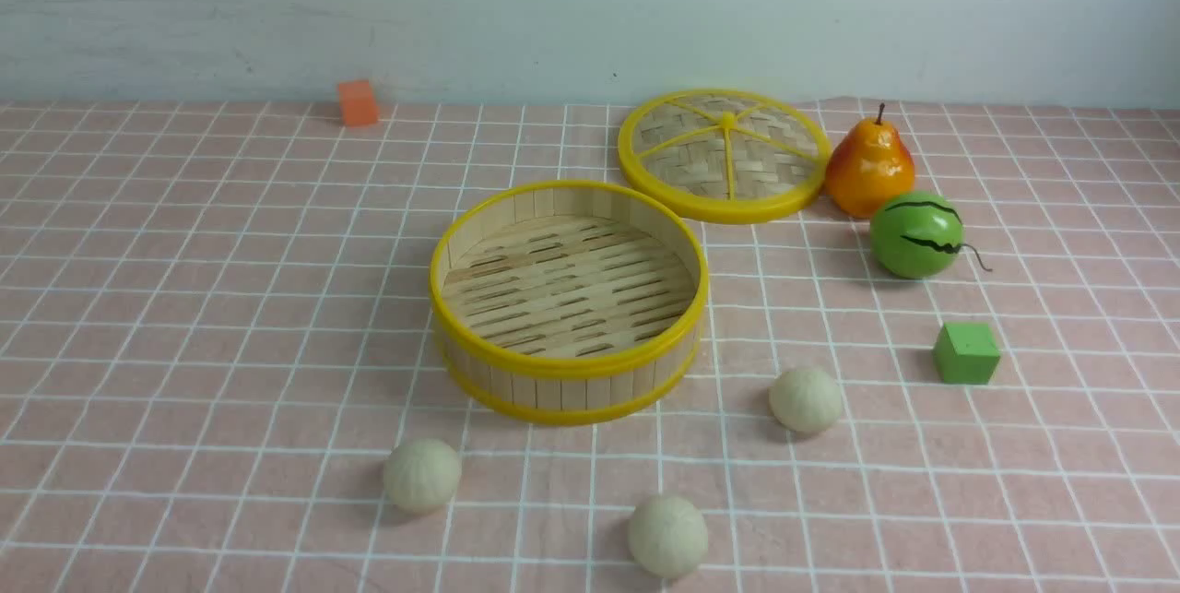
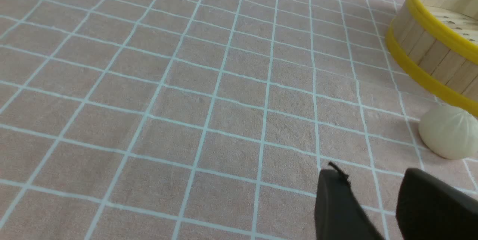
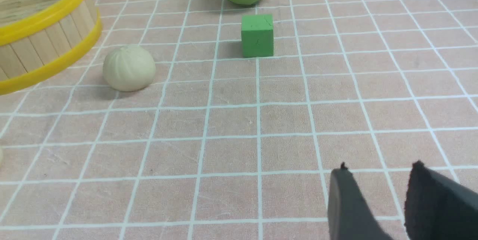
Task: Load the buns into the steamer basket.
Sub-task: Use the left arm to grab a steamed stuffed bun
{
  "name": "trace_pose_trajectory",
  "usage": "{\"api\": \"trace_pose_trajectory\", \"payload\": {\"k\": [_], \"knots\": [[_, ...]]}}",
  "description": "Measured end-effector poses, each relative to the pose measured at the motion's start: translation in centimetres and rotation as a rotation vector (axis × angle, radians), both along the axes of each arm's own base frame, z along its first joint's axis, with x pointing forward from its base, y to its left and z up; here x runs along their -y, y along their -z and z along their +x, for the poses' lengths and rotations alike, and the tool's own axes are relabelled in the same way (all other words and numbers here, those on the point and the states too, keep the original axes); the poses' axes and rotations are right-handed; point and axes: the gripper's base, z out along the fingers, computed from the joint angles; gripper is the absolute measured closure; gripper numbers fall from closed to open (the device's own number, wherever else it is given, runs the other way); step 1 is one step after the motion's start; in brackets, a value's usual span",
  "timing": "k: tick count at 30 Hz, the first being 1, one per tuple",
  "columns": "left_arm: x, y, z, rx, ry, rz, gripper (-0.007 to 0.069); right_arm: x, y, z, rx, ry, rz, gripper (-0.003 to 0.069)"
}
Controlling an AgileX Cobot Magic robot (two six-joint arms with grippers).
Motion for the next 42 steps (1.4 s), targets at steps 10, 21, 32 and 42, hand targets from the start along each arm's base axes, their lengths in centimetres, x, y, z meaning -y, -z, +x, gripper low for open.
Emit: {"api": "trace_pose_trajectory", "payload": {"k": [10,21,32,42], "knots": [[0.00,0.00,0.00,0.000,0.000,0.000,0.0386,0.00,0.00,0.00,0.000,0.000,0.000,0.0420],[0.00,0.00,0.00,0.000,0.000,0.000,0.0386,0.00,0.00,0.00,0.000,0.000,0.000,0.0420],[0.00,0.00,0.00,0.000,0.000,0.000,0.0386,0.00,0.00,0.00,0.000,0.000,0.000,0.0420],[0.10,0.00,0.00,0.000,0.000,-0.037,0.0386,0.00,0.00,0.00,0.000,0.000,0.000,0.0420]]}}
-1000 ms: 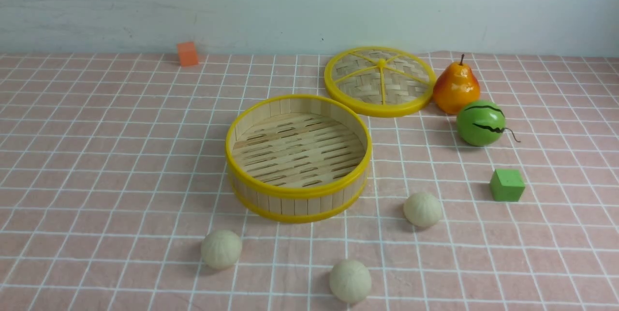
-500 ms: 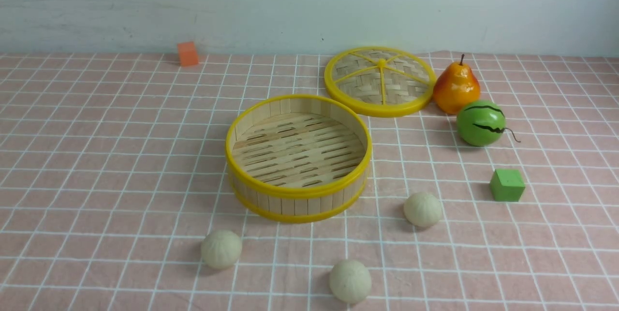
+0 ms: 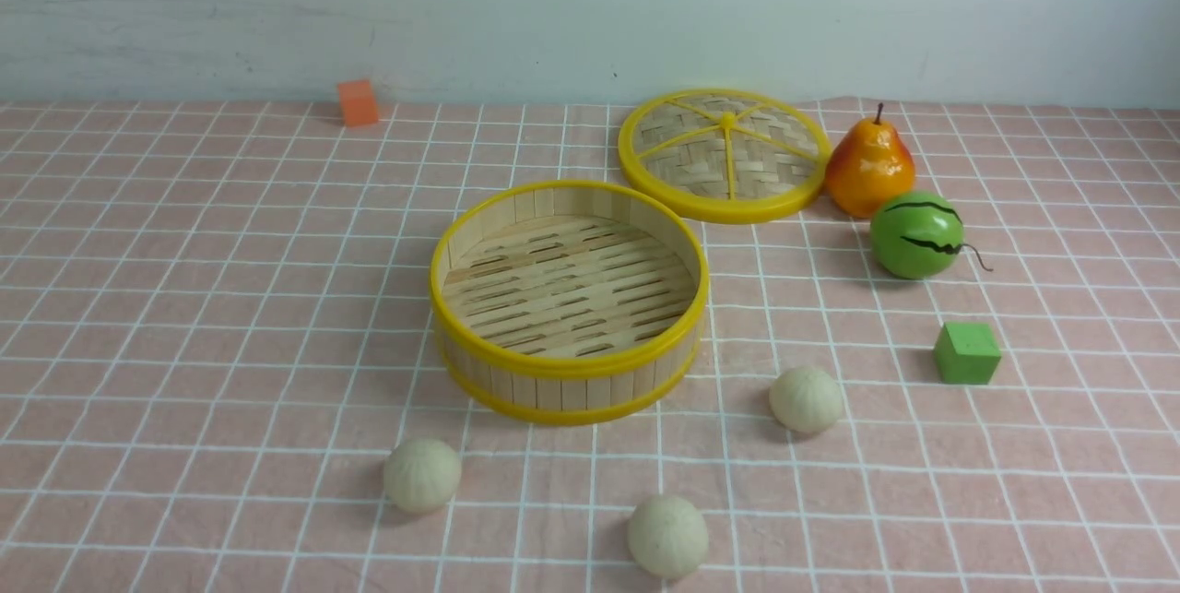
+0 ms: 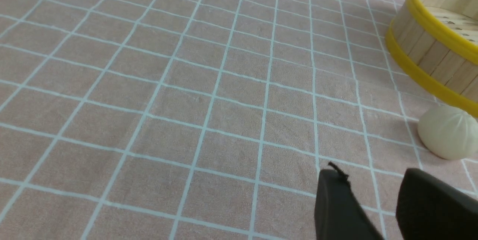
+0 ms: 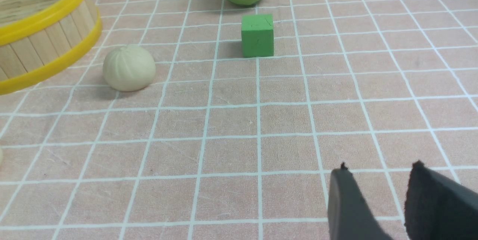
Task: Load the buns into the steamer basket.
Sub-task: Use the left arm to grab a steamed stuffed bun
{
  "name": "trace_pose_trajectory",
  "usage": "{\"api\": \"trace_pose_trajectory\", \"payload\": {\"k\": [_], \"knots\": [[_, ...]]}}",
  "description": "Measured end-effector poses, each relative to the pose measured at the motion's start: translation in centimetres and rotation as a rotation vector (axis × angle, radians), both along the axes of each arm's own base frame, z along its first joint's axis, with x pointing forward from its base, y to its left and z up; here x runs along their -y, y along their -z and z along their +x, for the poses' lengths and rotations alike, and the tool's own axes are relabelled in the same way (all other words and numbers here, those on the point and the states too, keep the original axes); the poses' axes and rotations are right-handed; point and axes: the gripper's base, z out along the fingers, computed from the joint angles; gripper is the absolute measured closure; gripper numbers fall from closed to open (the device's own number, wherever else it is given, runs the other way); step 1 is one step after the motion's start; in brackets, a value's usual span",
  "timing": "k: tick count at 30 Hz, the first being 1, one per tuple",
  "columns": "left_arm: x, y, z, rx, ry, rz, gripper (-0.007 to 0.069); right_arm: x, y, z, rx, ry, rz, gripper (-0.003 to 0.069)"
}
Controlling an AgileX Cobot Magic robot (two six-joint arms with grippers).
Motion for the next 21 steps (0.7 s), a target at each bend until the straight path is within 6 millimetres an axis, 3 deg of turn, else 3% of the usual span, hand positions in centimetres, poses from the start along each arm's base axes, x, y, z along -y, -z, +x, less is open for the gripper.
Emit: {"api": "trace_pose_trajectory", "payload": {"k": [5,7,10,16,21], "knots": [[0.9,-0.2,0.0,-0.003,-0.027,-0.427,0.0386,0.0,0.0,0.0,0.000,0.000,0.000,0.0420],[1.5,-0.6,0.0,-0.017,-0.053,-0.809,0.0386,0.0,0.0,0.0,0.000,0.000,0.000,0.0420],[2.0,-1.1,0.0,-0.039,-0.070,-1.139,0.0386,0.0,0.0,0.0,0.000,0.000,0.000,0.0420],[2.2,-1.5,0.0,-0.047,-0.078,-1.335,0.0386,0.0,0.0,0.0,0.000,0.000,0.000,0.0420],[2.4,-1.7,0.0,-0.048,-0.048,-1.316,0.0386,0.0,0.0,0.0,0.000,0.000,0.000,0.0420]]}}
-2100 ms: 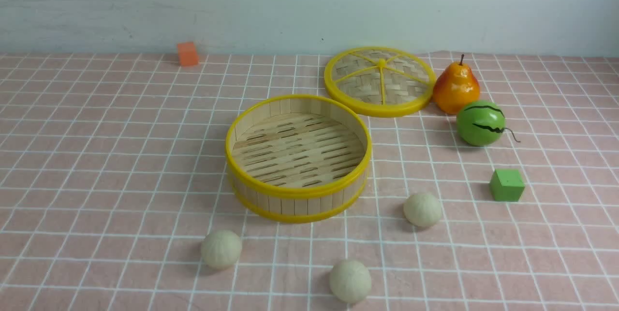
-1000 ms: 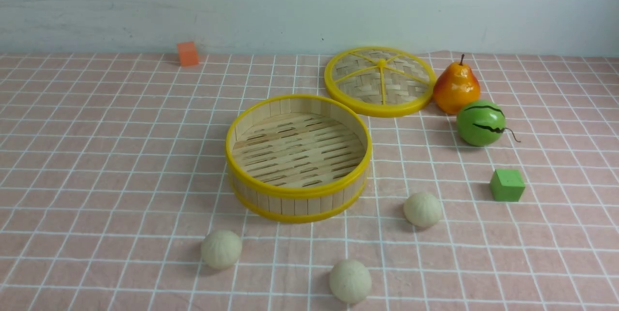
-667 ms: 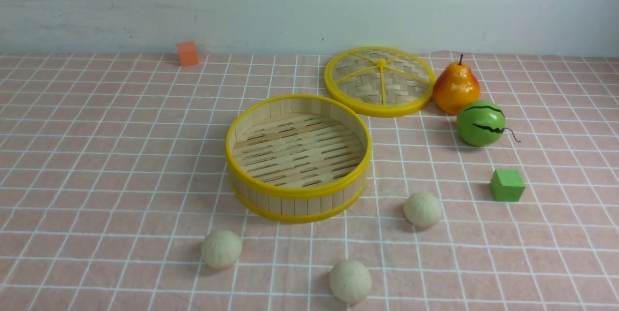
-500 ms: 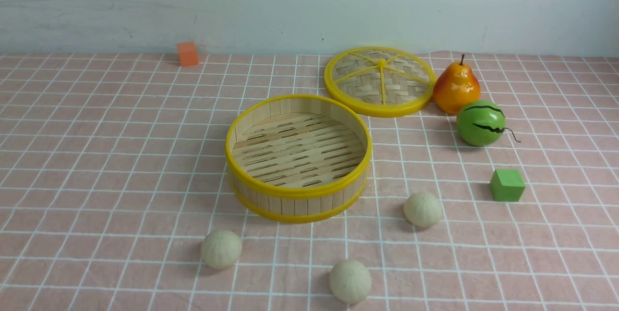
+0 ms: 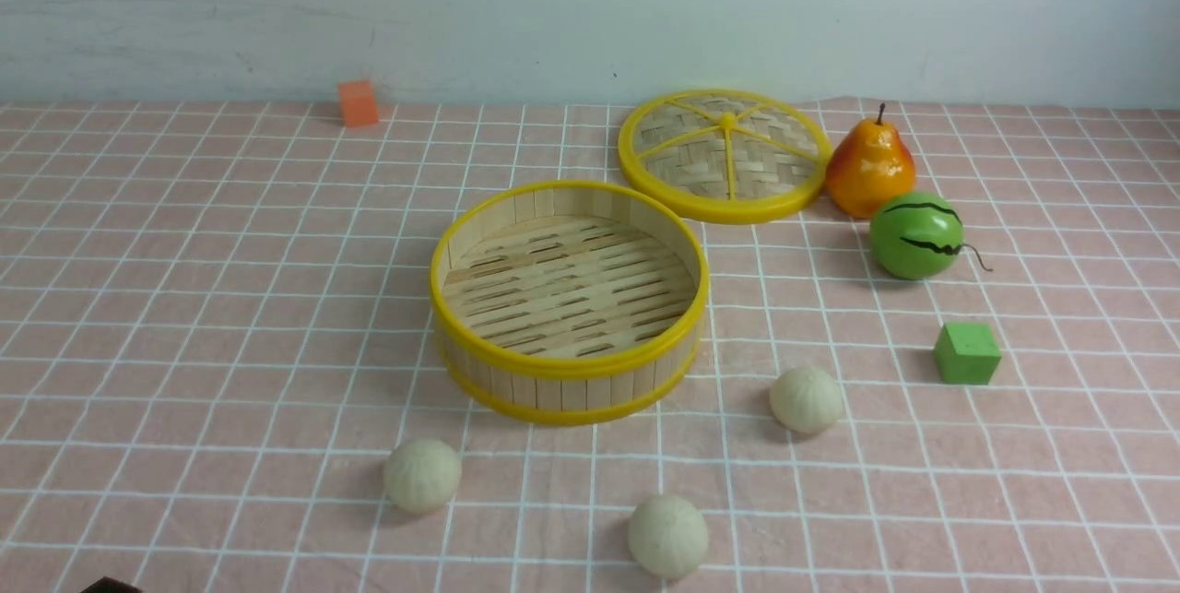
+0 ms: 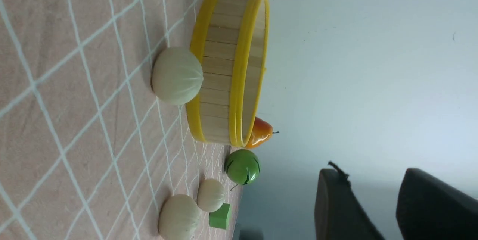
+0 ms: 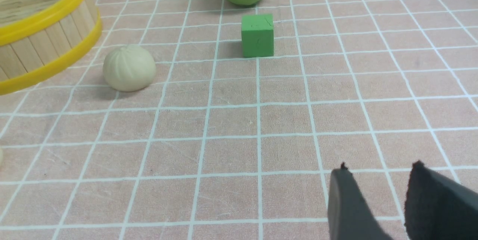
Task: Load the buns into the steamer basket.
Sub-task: Use the left arm to grab a steamed stuffed bun
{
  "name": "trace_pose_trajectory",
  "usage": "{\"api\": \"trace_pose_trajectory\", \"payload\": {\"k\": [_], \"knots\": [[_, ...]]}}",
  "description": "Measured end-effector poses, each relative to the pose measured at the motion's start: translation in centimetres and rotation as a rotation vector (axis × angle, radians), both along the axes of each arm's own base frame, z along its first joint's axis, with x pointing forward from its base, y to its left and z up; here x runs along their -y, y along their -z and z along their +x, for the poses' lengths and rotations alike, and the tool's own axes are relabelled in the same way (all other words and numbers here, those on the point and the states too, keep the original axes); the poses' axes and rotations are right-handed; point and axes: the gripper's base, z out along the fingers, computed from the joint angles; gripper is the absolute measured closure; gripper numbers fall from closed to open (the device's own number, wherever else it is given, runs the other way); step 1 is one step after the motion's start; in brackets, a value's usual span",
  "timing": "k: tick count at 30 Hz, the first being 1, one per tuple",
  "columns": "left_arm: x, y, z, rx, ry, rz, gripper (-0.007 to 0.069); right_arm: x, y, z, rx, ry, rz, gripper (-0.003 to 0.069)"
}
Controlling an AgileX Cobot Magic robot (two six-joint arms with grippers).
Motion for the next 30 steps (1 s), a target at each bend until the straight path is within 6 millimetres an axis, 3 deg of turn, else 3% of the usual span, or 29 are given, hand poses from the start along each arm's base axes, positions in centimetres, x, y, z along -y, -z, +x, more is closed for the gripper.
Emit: {"api": "trace_pose_trajectory", "payload": {"k": [3,6,7,8,9,13,16,17,18,22,25,27,30], "knots": [[0.4,-2.4,-0.5,0.116,0.063,0.193,0.0386,0.0,0.0,0.0,0.000,0.000,0.000,0.0420],[0.7,-6.5,-1.5,0.289,0.096,0.412,0.0397,0.0,0.0,0.0,0.000,0.000,0.000,0.0420],[0.8,-8.2,-1.8,0.328,0.115,0.489,0.0419,0.0,0.0,0.0,0.000,0.000,0.000,0.0420],[0.9,-8.4,-1.8,0.330,0.124,0.515,0.0430,0.0,0.0,0.0,0.000,0.000,0.000,0.0420],[1.1,-10.4,-1.7,0.328,0.162,0.614,0.0478,0.0,0.0,0.0,0.000,0.000,0.000,0.0420],[1.1,-13.7,1.1,0.117,0.356,0.915,0.0639,0.0,0.0,0.0,0.000,0.000,0.000,0.0420],[0.4,-15.7,4.1,-0.099,0.524,1.140,0.0638,0.0,0.0,0.0,0.000,0.000,0.000,0.0420],[0.3,-15.6,4.0,-0.109,0.533,1.154,0.0638,0.0,0.0,0.0,0.000,0.000,0.000,0.0420],[-0.2,-16.4,5.9,-0.201,0.618,1.250,0.0638,0.0,0.0,0.0,0.000,0.000,0.000,0.0420],[0.0,-16.7,9.7,-0.296,0.843,1.409,0.0638,0.0,0.0,0.0,0.000,0.000,0.000,0.0420],[1.3,-16.1,11.6,-0.286,0.966,1.467,0.0638,0.0,0.0,0.0,0.000,0.000,0.000,0.0420],[3.8,-14.5,13.7,-0.281,1.131,1.524,0.0638,0.0,0.0,0.0,0.000,0.000,0.000,0.0420],[6.1,-12.7,15.9,-0.311,1.199,1.551,0.0638,0.0,0.0,0.0,0.000,0.000,0.000,0.0420]]}}
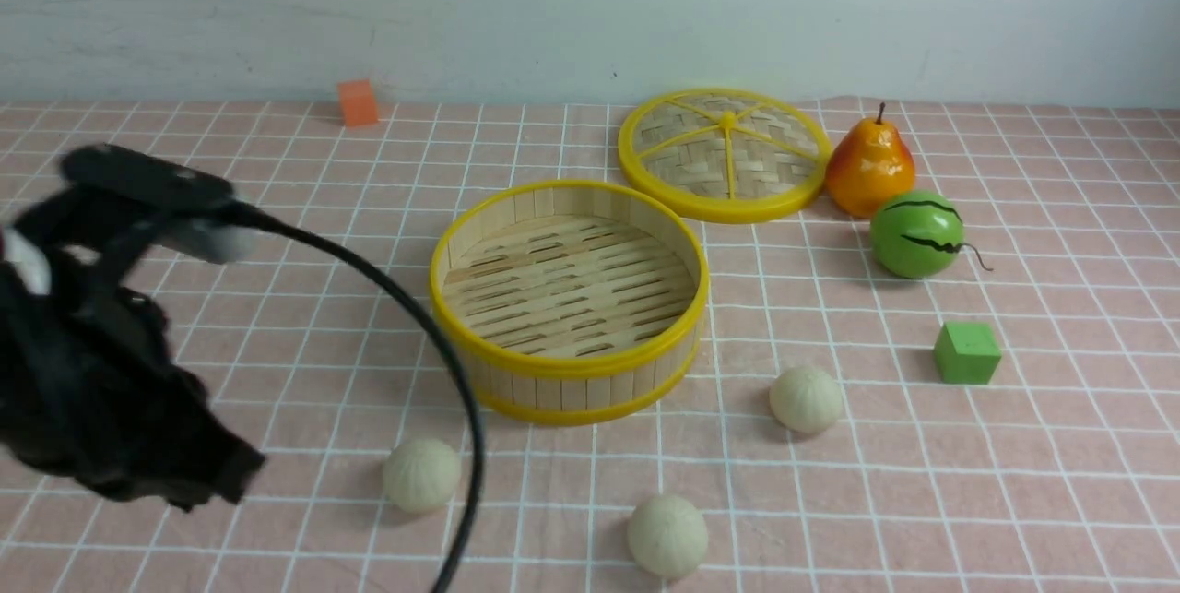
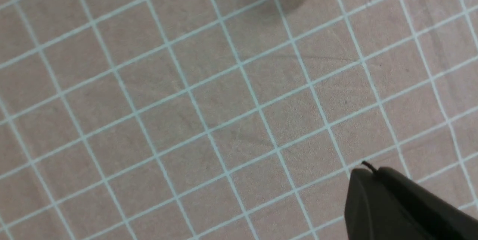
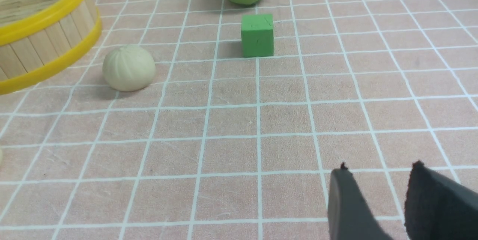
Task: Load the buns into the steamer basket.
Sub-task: Use the left arm to grab a steamed stuffed bun
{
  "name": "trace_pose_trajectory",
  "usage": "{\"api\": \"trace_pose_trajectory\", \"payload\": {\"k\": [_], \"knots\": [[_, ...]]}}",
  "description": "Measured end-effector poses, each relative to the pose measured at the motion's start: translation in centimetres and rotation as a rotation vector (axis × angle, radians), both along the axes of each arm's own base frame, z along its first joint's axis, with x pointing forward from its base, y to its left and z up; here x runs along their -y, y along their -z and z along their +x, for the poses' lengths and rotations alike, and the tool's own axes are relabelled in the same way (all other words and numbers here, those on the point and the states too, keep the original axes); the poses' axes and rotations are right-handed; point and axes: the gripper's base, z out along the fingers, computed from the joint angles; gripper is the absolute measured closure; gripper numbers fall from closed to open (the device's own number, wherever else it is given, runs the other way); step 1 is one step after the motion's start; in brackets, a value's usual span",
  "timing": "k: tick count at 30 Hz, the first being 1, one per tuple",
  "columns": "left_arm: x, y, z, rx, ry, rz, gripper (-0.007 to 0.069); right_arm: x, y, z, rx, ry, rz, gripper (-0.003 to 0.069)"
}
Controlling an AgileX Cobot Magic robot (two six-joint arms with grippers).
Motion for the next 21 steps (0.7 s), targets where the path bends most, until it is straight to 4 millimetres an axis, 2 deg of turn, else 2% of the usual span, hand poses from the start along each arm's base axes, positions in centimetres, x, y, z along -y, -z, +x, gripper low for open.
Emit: {"api": "trace_pose_trajectory", "payload": {"k": [1,3,6,9,14,16,18,21], "knots": [[0.2,0.1,0.2,-0.001,-0.002,0.001,0.0638,0.0,0.0,0.0,0.000,0.000,0.000,0.0420],[1.7,1.5,2.3,-0.016,-0.049,-0.004,0.0634,0.0,0.0,0.0,0.000,0.000,0.000,0.0420],[3.0,3.1,4.7,-0.023,-0.098,-0.025,0.0578,0.0,0.0,0.0,0.000,0.000,0.000,0.0420],[3.9,5.2,6.9,-0.042,-0.116,-0.025,0.0442,0.0,0.0,0.0,0.000,0.000,0.000,0.0420],[4.9,8.2,9.0,-0.064,-0.124,-0.019,0.0194,0.0,0.0,0.0,0.000,0.000,0.000,0.0420],[5.1,8.8,9.4,-0.060,-0.126,-0.023,0.0153,0.0,0.0,0.0,0.000,0.000,0.000,0.0420],[5.4,10.1,10.2,-0.055,-0.128,-0.024,0.0078,0.0,0.0,0.0,0.000,0.000,0.000,0.0420],[5.7,11.6,10.9,-0.051,-0.130,-0.025,0.0052,0.0,0.0,0.0,0.000,0.000,0.000,0.0420]]}}
